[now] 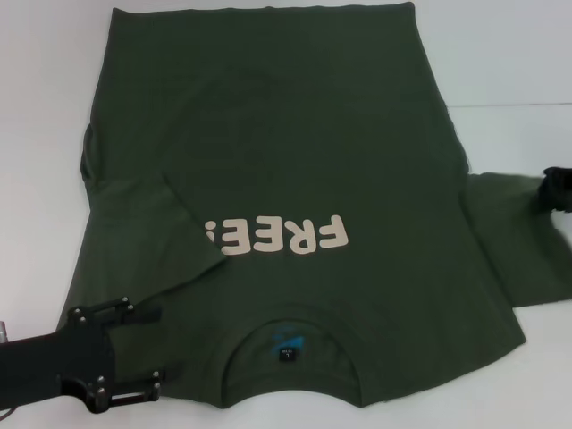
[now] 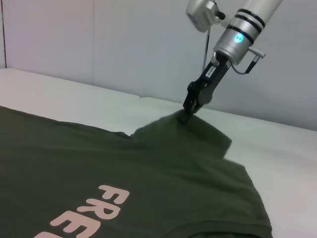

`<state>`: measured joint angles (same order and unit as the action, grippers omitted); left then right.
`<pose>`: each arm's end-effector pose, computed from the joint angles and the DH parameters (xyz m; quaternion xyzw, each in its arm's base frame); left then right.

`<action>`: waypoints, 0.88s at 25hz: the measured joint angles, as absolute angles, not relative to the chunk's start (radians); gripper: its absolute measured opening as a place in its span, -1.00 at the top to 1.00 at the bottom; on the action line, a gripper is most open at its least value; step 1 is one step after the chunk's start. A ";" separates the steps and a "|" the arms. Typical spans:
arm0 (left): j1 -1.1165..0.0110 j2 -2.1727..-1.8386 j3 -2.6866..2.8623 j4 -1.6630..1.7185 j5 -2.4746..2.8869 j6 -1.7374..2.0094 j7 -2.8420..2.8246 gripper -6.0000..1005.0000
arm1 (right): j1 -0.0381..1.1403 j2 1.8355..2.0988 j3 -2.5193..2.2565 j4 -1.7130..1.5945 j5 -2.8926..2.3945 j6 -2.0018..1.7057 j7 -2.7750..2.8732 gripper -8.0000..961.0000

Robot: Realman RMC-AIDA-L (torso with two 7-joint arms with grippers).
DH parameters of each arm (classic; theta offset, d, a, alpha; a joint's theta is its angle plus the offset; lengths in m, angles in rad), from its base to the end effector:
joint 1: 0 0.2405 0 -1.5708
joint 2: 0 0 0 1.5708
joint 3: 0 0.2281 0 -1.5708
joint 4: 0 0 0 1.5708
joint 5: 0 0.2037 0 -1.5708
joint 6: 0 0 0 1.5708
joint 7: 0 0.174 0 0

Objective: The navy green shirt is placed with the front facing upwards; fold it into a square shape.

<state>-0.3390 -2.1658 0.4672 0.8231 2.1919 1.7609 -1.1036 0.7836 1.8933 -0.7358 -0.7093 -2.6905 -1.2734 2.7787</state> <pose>-0.2700 0.2543 -0.0025 -0.9494 -0.1544 -0.2211 0.1609 0.2837 0.4081 0.0666 -0.6949 0.6606 -0.0083 0.2842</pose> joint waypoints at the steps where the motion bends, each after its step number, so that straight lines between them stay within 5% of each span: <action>1: -0.339 -2.166 0.467 0.823 2.192 1.761 -1.104 -0.59 | 0.781 1.887 -0.733 -0.712 -2.690 -1.275 2.779 0.96; 8: -0.339 -2.166 0.463 0.822 2.192 1.761 -1.107 -0.59 | 0.768 1.855 -0.711 -0.756 -2.687 -1.290 2.780 0.96; 22: -0.338 -2.164 0.463 0.822 2.192 1.757 -1.107 -0.58 | 0.812 1.854 -0.709 -0.844 -2.692 -1.359 2.772 0.96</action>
<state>-0.3383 -2.1644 0.4633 0.8222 2.1920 1.7570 -1.1075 0.8118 1.8539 -0.7088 -0.8438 -2.6922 -1.3587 2.7716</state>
